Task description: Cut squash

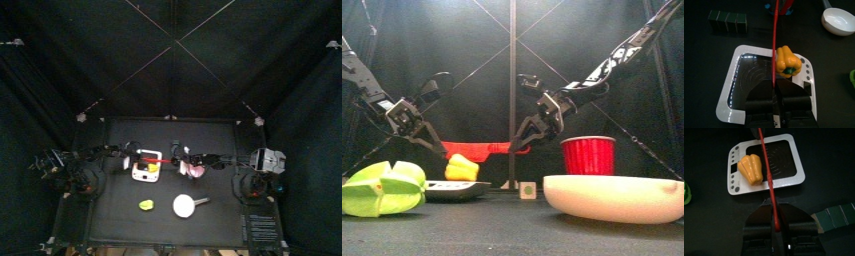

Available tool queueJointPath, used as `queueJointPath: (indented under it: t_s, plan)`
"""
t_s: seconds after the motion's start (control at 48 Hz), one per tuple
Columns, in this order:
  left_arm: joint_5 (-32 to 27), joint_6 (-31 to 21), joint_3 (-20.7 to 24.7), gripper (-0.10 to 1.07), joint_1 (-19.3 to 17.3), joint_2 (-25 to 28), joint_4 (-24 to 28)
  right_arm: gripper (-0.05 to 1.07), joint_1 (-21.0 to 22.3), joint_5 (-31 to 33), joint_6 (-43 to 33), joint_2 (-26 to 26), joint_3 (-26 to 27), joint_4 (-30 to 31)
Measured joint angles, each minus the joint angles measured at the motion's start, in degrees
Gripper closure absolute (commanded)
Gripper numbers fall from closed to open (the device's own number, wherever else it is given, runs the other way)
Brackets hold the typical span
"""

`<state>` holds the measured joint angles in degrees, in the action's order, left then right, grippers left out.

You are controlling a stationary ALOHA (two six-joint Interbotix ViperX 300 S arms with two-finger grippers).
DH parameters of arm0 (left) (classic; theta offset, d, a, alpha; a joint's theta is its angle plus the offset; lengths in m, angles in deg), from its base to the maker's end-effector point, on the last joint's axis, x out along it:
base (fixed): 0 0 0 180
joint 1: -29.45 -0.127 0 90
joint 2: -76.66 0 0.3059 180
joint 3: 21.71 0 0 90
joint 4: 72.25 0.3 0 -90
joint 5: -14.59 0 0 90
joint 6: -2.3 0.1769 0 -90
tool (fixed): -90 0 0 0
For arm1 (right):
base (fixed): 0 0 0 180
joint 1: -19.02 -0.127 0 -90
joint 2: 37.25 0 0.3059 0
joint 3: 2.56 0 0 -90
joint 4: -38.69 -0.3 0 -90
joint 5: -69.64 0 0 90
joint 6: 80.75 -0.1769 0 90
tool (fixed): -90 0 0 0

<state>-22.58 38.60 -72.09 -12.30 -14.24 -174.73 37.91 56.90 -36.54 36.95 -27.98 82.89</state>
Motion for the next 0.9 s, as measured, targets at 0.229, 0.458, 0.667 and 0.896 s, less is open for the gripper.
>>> queueJointPath:
  t_s: [0.229, 0.458, 0.667, 0.896]
  plan:
    - [-0.2, 0.0, -0.9, 0.7, 0.0, -4.0, 0.0, 0.81, -0.4, -0.1, 0.1, 0.0, 0.4, 0.1]
    - [-1.5, -0.2, -3.9, 0.7, 1.8, -10.3, 0.0, 0.81, -2.8, -0.1, 0.2, 1.0, 0.6, 0.1]
    - [-1.5, -0.4, -7.0, 0.7, 8.0, -15.2, -0.1, 0.81, -6.3, -0.1, 0.3, 2.9, 0.3, 0.5]
    - [3.1, -0.4, -8.0, 0.7, 13.6, -16.3, -1.1, 0.81, -7.8, -0.2, 0.3, 3.2, -0.4, 1.0]
